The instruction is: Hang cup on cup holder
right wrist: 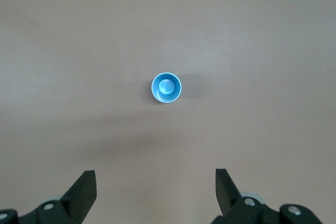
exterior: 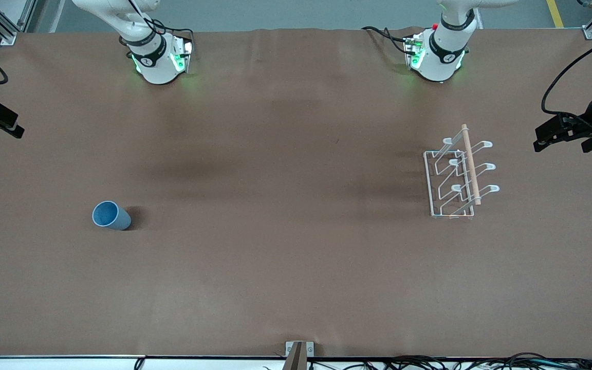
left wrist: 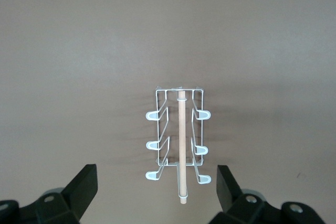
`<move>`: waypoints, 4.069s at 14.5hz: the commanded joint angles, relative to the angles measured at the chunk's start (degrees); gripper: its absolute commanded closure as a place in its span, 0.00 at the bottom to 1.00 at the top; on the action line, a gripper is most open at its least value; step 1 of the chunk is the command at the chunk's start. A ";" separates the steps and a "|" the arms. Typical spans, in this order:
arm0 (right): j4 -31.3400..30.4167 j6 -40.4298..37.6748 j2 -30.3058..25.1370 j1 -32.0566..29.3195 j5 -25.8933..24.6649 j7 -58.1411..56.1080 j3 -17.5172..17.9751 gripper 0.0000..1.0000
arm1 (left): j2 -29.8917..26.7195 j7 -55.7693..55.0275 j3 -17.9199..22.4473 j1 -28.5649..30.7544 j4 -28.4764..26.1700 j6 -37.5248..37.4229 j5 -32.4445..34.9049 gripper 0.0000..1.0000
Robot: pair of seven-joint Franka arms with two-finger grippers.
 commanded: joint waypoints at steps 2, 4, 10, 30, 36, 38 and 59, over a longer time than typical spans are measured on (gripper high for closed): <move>0.95 -0.76 0.33 -0.15 -0.63 -0.01 0.09 0.00 | 0.19 -0.04 -0.20 0.01 0.34 -0.04 0.36 0.00; 0.95 -0.76 0.33 -0.15 -0.63 -0.10 0.09 0.00 | 0.19 -0.13 -0.11 0.01 0.43 0.05 0.36 0.00; 0.51 -0.68 0.77 -0.32 -0.63 -1.23 -0.18 0.00 | 0.28 -0.66 -0.20 -0.08 0.52 0.22 0.19 0.00; -26.11 48.17 22.03 -2.17 -0.63 -12.05 -1.49 0.00 | -0.34 -2.68 -0.28 -0.60 0.61 0.31 -1.04 0.00; -26.30 51.87 26.69 -2.17 -0.63 -12.41 -1.49 0.02 | -0.25 -2.68 -0.37 -0.87 0.61 2.68 0.27 0.00; -25.95 51.97 27.66 -2.17 -0.46 -12.23 -1.41 0.17 | -0.34 -2.77 -0.37 -0.96 0.52 2.68 0.36 0.00; -13.64 19.12 20.55 0.38 33.60 -11.18 4.64 0.99 | 0.36 -2.33 -1.69 -1.13 0.52 2.68 1.24 0.00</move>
